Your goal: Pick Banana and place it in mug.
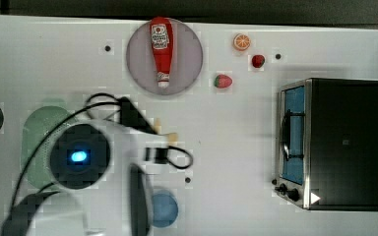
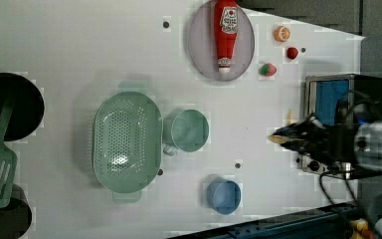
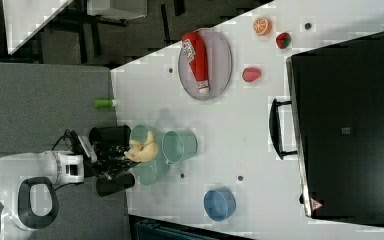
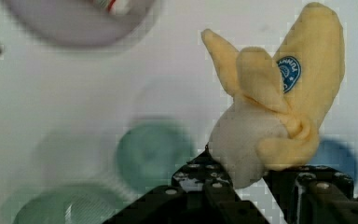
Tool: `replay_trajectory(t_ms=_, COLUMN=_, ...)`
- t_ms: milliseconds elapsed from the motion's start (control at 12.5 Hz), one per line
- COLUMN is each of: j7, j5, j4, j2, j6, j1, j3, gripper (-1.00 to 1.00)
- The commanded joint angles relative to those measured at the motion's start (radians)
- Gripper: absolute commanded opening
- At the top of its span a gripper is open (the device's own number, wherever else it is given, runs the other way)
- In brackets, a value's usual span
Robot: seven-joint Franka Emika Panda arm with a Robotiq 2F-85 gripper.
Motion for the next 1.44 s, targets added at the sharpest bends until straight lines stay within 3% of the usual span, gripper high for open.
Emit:
replay_trajectory(t_ms=80, j7=0.216, j5=0.013, j4=0.004, j2=0.049, j6=0.047, j1=0.017, j3=0.104, gripper=-0.46)
replay_trajectory(t_ms=400, j7=0.442, j5=0.004, j4=-0.005, j2=0.198, j6=0.183, j1=0.018, j3=0.195, gripper=-0.46)
replay_trajectory(t_ms=720, j7=0.517, j5=-0.122, j4=-0.003, j2=0.341, j6=0.284, j1=0.018, j3=0.201, gripper=-0.46)
replay_trajectory(t_ms=1040, j7=0.569, j5=-0.144, j4=-0.033, j2=0.433, j6=0.419, j1=0.018, j3=0.195, gripper=-0.40)
replay_trajectory(t_ms=1440, j7=0.575, j5=-0.154, j4=-0.046, j2=0.422, j6=0.452, j1=0.018, j3=0.189, gripper=0.69)
